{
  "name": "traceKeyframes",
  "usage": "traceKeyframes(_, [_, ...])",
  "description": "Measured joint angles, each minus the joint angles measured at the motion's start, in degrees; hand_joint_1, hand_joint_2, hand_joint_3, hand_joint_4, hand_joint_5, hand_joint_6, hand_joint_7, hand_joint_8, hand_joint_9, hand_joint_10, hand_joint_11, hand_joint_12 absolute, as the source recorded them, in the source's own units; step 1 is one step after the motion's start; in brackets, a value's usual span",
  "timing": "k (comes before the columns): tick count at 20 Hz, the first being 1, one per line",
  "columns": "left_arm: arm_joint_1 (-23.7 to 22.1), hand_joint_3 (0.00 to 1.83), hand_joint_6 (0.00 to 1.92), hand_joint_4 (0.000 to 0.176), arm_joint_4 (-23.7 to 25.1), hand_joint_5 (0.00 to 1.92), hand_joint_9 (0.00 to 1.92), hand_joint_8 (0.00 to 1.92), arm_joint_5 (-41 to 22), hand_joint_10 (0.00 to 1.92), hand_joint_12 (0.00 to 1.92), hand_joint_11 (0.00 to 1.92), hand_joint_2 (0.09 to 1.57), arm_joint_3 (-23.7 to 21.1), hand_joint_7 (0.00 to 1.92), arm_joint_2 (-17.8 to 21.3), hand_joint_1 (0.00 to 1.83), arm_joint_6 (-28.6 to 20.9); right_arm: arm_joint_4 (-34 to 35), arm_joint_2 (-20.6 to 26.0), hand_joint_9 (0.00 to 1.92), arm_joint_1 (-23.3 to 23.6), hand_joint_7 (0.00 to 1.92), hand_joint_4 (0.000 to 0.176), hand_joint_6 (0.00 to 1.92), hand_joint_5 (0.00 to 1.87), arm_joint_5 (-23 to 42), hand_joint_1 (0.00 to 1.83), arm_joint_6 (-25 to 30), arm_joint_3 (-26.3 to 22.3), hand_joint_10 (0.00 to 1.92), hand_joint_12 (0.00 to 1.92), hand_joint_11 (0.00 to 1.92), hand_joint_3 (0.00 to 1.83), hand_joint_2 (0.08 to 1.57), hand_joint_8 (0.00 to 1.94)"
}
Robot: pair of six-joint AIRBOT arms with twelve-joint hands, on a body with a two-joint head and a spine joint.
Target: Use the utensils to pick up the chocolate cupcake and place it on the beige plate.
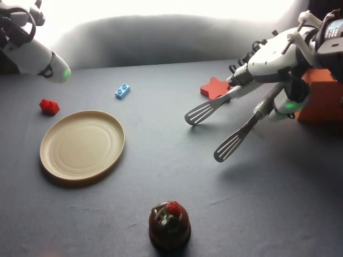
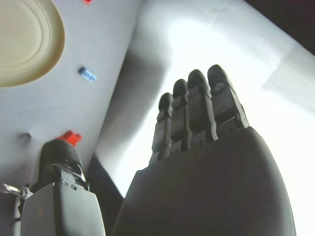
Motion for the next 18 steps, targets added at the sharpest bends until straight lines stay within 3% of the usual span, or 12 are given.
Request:
traceKeyframes(7, [0.0, 0.0, 0.0, 0.0, 0.0, 0.14, 0.16, 0.0, 0.0, 0.0, 0.21, 0.0, 1.02, 0.0, 0.17, 0.0, 0.3, 0.0, -0.2, 0.1, 0.42, 0.0, 0.39, 0.0, 0.01, 0.36, 0.2, 1.04, 0.0, -0.4, 0.03, 1.07, 0.0, 0.0, 1.17, 0.01])
traceKeyframes(8, [0.0, 0.0, 0.0, 0.0, 0.0, 0.15, 0.17, 0.0, 0.0, 0.0, 0.23, 0.0, 1.02, 0.0, 0.18, 0.0, 0.31, 0.0, -0.4, 0.1, 0.5, 0.0, 0.48, 0.0, 0.02, 0.42, 0.3, 1.07, 0.0, -0.7, 0.06, 1.2, 0.02, 0.0, 1.18, 0.03])
traceKeyframes(9, [0.0, 0.0, 0.0, 0.0, 0.0, 0.15, 0.17, 0.0, 0.1, 0.0, 0.23, 0.0, 1.02, 0.0, 0.18, 0.0, 0.31, 0.0, -0.4, 0.1, 0.5, 0.0, 0.48, 0.0, 0.02, 0.42, 0.3, 1.07, 0.0, -0.8, 0.06, 1.2, 0.02, 0.0, 1.18, 0.03])
traceKeyframes(10, [0.0, 0.0, 0.0, 0.0, 0.0, 0.13, 0.15, 0.0, 0.0, 0.0, 0.2, 0.0, 1.03, 0.0, 0.16, 0.0, 0.27, 0.0, -0.4, 0.1, 0.6, 0.0, 0.59, 0.0, 0.03, 0.53, 0.3, 1.14, 0.0, -0.8, 0.1, 1.35, 0.07, 0.0, 1.16, 0.03])
traceKeyframes(11, [-0.1, 0.0, 0.0, 0.0, 0.0, 0.13, 0.16, 0.0, 0.1, 0.0, 0.2, 0.0, 1.03, 0.0, 0.17, 0.0, 0.27, 0.0, -0.4, 0.1, 0.61, 0.0, 0.61, 0.0, 0.02, 0.53, 0.5, 1.07, 0.1, -0.8, 0.12, 1.41, 0.07, 0.01, 1.19, 0.03])
traceKeyframes(15, [-0.1, 0.0, 0.0, 0.0, -0.2, 0.14, 0.18, 0.0, 0.1, 0.0, 0.27, 0.0, 1.04, 0.0, 0.18, 0.0, 0.26, 0.0, -0.4, 0.1, 0.48, 0.0, 0.71, 0.0, 0.01, 0.62, 0.8, 1.09, 0.1, -1.0, 0.66, 1.49, 0.17, 0.0, 1.19, 0.01])
traceKeyframes(18, [-0.2, 0.0, 0.01, 0.0, -0.1, 0.16, 0.18, 0.0, 0.1, 0.0, 0.3, 0.0, 1.03, 0.0, 0.19, 0.0, 0.28, 0.0, -0.3, 0.1, 0.45, 0.1, 0.75, 0.0, 0.02, 0.69, 0.7, 1.12, 0.1, -1.0, 0.92, 1.51, 0.24, 0.0, 1.18, 0.03])
